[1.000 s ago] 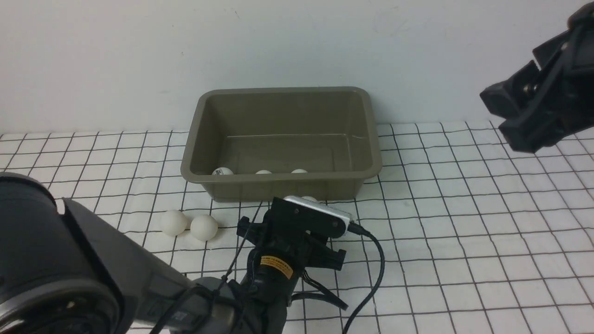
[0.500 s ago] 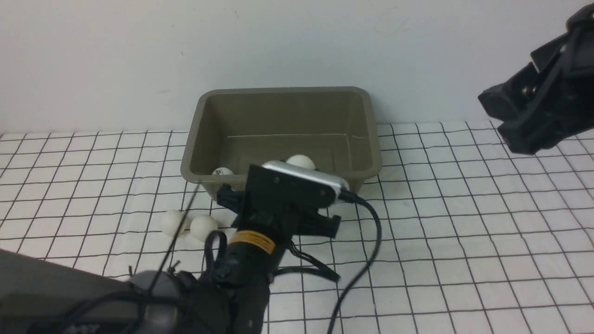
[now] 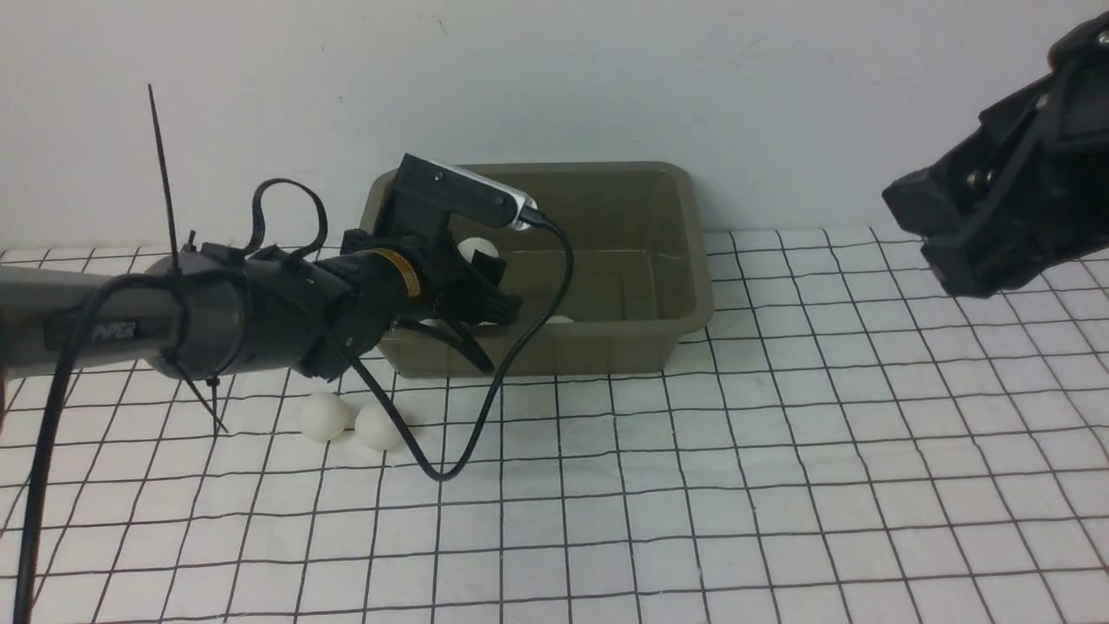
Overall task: Put the table tennis balls into the box on the white checkered tablecloth.
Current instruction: 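Drop the ball into the bin, then reach for and grasp a ping pong ball on the table beside the basket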
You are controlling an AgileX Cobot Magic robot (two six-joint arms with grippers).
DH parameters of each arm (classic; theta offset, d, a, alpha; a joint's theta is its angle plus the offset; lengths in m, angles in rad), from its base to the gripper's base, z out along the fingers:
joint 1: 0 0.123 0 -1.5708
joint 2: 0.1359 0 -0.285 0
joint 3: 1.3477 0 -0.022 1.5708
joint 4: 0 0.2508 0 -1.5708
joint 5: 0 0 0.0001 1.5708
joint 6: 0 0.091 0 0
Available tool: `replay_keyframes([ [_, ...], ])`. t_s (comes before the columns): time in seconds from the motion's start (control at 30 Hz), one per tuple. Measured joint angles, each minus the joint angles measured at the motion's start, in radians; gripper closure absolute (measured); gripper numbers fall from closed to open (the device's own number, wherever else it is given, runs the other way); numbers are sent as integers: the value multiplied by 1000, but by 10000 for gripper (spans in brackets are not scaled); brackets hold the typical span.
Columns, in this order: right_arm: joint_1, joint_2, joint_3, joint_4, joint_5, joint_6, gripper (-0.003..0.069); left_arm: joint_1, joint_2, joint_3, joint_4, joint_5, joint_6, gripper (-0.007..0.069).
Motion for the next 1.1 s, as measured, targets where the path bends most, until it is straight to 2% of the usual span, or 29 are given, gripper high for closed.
replay_keyframes([
  [0.13, 0, 0, 0, 0, 0, 0, 200, -49, -109, 0, 122, 217, -99, 106],
  [0.23, 0, 0, 0, 0, 0, 0, 200, -112, -238, 0, 120, 368, -111, 155],
  [0.37, 0, 0, 0, 0, -1, -1, 200, -173, -376, 0, 20, 524, -50, 197],
  [0.6, 0, 0, 0, 0, -1, 0, 200, -196, -467, 0, -188, 724, 104, 199],
  [0.77, 0, 0, 0, 1, -2, 0, 200, -196, -488, 0, -381, 858, 283, 199],
  [0.83, 0, 0, 0, 3, -3, 0, 200, -197, -489, 7, -461, 868, 350, 199],
  [0.93, 0, 0, 0, 4, -3, 0, 200, -198, -489, 28, -513, 865, 403, 199],
  [1.1, 0, 0, 0, 20, -5, -7, 200, -200, -461, 117, -520, 848, 437, 199],
])
